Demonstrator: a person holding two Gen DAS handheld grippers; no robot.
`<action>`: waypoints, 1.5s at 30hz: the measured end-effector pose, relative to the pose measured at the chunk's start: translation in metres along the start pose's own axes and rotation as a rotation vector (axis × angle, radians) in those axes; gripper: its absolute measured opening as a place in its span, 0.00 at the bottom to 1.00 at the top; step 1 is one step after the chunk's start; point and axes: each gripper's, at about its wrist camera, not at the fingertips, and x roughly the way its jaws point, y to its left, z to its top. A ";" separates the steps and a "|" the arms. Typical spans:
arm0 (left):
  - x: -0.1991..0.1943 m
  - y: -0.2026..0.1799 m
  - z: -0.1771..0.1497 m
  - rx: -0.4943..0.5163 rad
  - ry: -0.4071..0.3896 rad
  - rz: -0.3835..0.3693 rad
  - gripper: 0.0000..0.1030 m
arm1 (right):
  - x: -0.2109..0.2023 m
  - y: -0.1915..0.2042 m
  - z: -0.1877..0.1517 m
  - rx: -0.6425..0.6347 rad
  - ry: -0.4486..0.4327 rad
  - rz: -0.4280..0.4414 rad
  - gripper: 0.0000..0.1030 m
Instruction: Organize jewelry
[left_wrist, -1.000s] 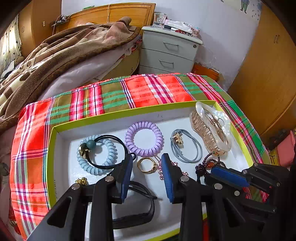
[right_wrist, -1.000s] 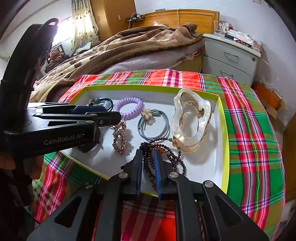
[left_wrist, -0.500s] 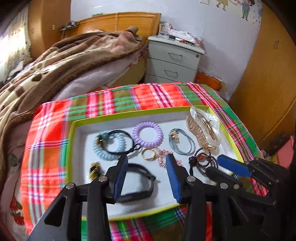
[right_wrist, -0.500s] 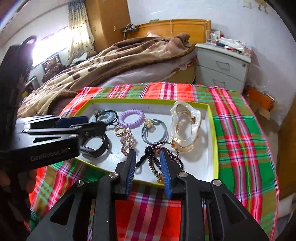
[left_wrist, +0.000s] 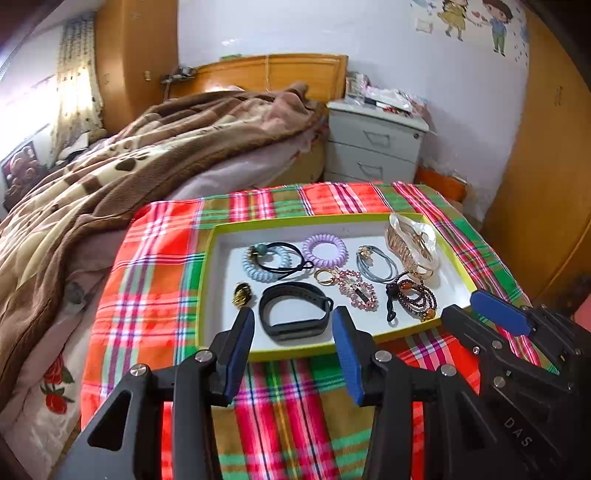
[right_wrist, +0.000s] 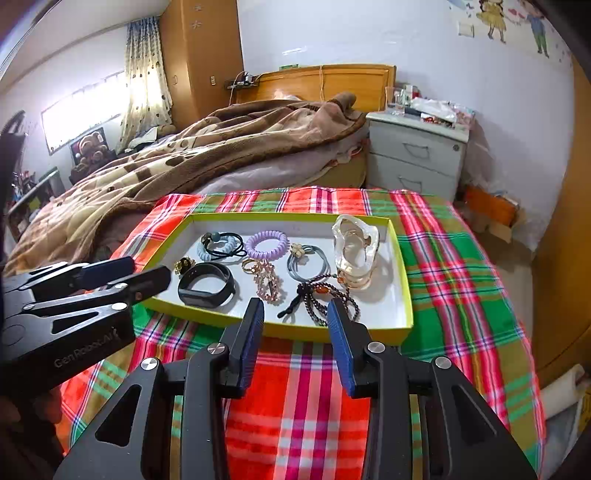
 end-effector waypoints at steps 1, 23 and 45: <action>-0.004 0.000 -0.003 -0.001 -0.012 0.009 0.44 | -0.002 0.001 -0.001 0.000 -0.003 -0.006 0.36; -0.032 0.000 -0.032 -0.031 -0.031 0.034 0.44 | -0.023 0.011 -0.016 0.041 -0.033 -0.026 0.36; -0.033 0.003 -0.035 -0.033 -0.018 0.034 0.44 | -0.025 0.012 -0.016 0.046 -0.031 -0.025 0.36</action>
